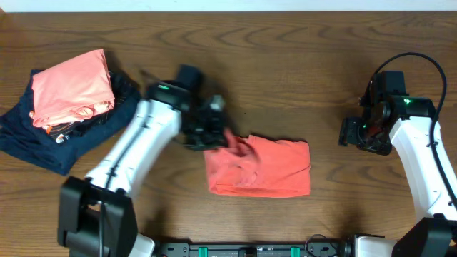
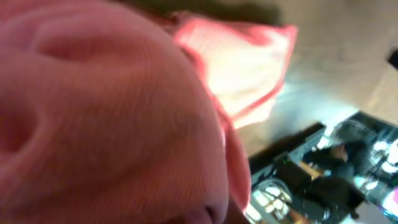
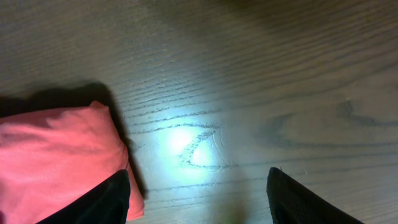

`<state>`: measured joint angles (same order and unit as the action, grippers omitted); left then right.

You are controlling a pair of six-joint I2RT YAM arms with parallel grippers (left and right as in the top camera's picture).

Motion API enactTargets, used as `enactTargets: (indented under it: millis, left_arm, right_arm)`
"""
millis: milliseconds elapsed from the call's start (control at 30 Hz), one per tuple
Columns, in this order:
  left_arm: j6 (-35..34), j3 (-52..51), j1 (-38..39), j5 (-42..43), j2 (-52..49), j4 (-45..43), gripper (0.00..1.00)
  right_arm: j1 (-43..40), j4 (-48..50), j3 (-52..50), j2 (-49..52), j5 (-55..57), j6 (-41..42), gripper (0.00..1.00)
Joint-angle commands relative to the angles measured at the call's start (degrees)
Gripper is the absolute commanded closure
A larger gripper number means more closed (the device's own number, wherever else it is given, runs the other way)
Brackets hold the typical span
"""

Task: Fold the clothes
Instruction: 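Fold the left end of the strip rightward with the left gripper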

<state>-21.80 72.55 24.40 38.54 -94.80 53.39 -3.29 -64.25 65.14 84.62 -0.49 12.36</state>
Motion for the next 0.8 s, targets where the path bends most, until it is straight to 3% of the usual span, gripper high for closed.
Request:
enactTargets:
  millis: [0, 133, 233, 367, 400, 467, 533, 633, 767]
  left_arm:
    - [-9.6, 0.8, 8.5, -3.7, 0.1, -5.8, 0.94]
    - [-13.4, 0.8, 17.2, -9.4, -1.3, -13.0, 0.85]
    - [-14.1, 0.8, 21.8, -9.9, -3.1, -19.1, 0.85]
    - [-14.1, 0.8, 25.7, -11.4, -5.5, -26.0, 0.66]
    - [-14.1, 0.8, 26.3, -11.3, -6.0, -27.0, 0.66]
    - [-14.0, 0.8, 27.2, -11.0, -6.8, -28.9, 0.66]
    - [-12.7, 0.8, 27.8, -10.2, -7.1, -29.5, 0.59]
    - [-5.6, 0.8, 27.0, -5.9, -6.2, -28.6, 0.58]
    - [-1.5, 1.0, 20.8, -6.8, -1.3, -22.8, 0.59]
  right_arm:
    - [-0.5, -0.1, 0.4, -0.1, 0.5, -0.9, 0.32]
    - [-0.4, -0.1, 0.4, -0.1, 0.2, -0.9, 0.32]
    - [-0.4, -0.1, 0.4, -0.1, 0.0, -0.9, 0.32]
    - [-0.4, -0.5, 0.4, -0.1, 0.0, -0.9, 0.31]
    - [-0.4, -0.7, 0.4, -0.1, 0.0, -0.9, 0.31]
    - [-0.4, -1.0, 0.4, -0.1, 0.0, -0.9, 0.32]
    - [-0.4, -1.3, 0.4, -0.1, 0.0, -0.9, 0.31]
    - [-0.4, -1.4, 0.4, -0.1, -1.2, -1.5, 0.31]
    - [-0.4, -0.9, 0.4, -0.1, -16.2, -10.3, 0.30]
